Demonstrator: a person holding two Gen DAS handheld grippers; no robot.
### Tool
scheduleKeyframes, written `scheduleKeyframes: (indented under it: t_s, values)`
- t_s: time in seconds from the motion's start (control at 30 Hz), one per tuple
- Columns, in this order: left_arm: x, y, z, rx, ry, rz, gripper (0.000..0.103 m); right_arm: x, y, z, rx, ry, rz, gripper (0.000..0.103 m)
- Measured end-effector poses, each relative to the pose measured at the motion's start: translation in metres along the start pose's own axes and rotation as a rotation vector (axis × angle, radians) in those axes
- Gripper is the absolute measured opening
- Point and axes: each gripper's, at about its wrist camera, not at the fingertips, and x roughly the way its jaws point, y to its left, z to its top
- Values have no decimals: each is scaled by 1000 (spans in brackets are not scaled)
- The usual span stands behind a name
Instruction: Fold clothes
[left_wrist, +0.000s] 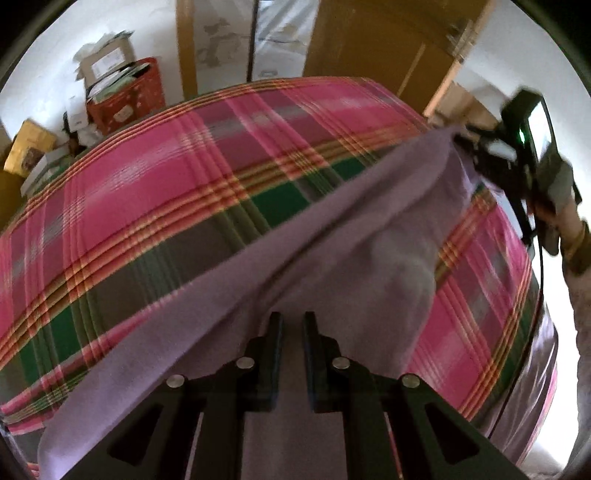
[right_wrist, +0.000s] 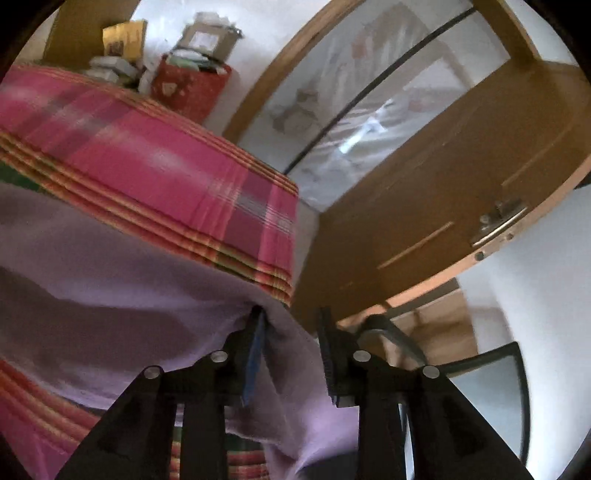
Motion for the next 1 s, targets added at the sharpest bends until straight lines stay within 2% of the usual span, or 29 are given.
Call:
scheduleKeyframes:
  t_s: [0.07,0.13,0.17,0.3,0.33,0.43,0.5,0.6,0.73,0.9,1.0]
  values:
    - [0,5,5,-29,-18,8,11,6,-4,-1,33,21,-37,29]
    - [0,4,12,-41,-44,67,11,10,-12,-2,90,36,-67,29]
    - [1,8,14,-49,-53,88,11,9,-18,-4,138,43,-52,30]
    - [2,21,13,-111,-50,51,11,-8,-26,-9,242,-26,109,31]
    - [2,18,14,-96,-50,64,11,-15,-26,-10,250,-49,146,31]
    - [2,9,16,-49,-54,107,11,-40,-20,-15,292,-118,339,33]
    - [2,8,17,-44,-57,119,11,-60,-15,-22,285,-174,463,43]
    - [4,15,21,-90,-62,87,11,-81,7,-32,179,-201,549,49]
    - [5,24,24,-145,-61,49,11,-88,39,-38,-25,-190,530,50]
    - [5,20,24,-133,-62,60,11,-82,65,-34,-88,-173,540,50]
    - [5,22,24,-139,-57,48,11,-79,77,-28,-119,-194,499,50]
